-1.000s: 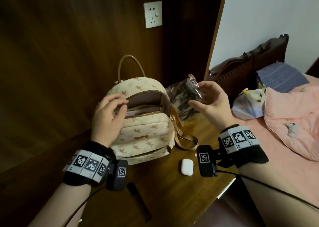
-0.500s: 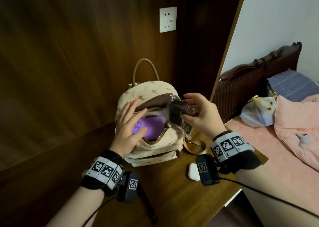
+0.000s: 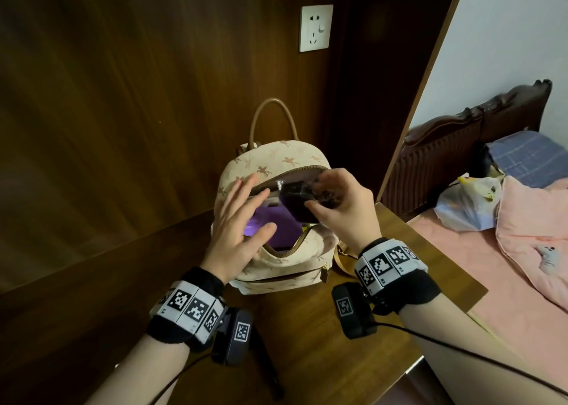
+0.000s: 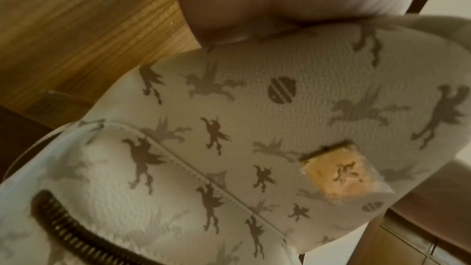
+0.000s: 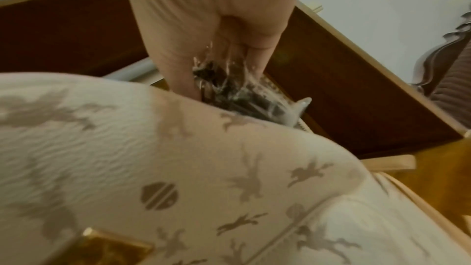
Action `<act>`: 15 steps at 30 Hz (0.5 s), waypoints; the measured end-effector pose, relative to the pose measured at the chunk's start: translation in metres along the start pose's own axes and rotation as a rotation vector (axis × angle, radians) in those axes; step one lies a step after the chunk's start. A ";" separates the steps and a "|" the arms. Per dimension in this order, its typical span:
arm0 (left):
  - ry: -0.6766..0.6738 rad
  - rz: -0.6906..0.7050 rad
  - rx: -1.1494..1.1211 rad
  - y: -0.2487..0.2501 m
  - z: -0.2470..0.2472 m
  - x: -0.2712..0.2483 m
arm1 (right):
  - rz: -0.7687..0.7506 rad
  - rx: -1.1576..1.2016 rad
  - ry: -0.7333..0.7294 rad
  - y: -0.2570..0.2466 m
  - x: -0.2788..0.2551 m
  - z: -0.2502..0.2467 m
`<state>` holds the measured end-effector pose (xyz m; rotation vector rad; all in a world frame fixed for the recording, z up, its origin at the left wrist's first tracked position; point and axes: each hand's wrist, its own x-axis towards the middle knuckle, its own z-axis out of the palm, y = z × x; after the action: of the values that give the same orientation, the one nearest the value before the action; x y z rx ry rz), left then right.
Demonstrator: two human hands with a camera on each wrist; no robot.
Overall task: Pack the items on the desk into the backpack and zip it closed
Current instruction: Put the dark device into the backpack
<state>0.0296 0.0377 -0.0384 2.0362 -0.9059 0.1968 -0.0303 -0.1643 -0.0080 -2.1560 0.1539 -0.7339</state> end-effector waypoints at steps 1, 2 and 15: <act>0.009 0.000 -0.004 0.000 -0.001 0.000 | -0.014 0.012 -0.017 -0.003 0.002 0.003; 0.019 0.008 -0.012 -0.001 -0.001 -0.001 | -0.021 0.018 -0.036 -0.005 0.005 0.006; 0.230 0.079 -0.074 -0.016 0.002 -0.014 | 0.133 0.121 -0.417 0.008 0.034 0.049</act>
<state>0.0298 0.0486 -0.0562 1.8660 -0.8368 0.4258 0.0257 -0.1480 -0.0220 -2.1092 0.0308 -0.2030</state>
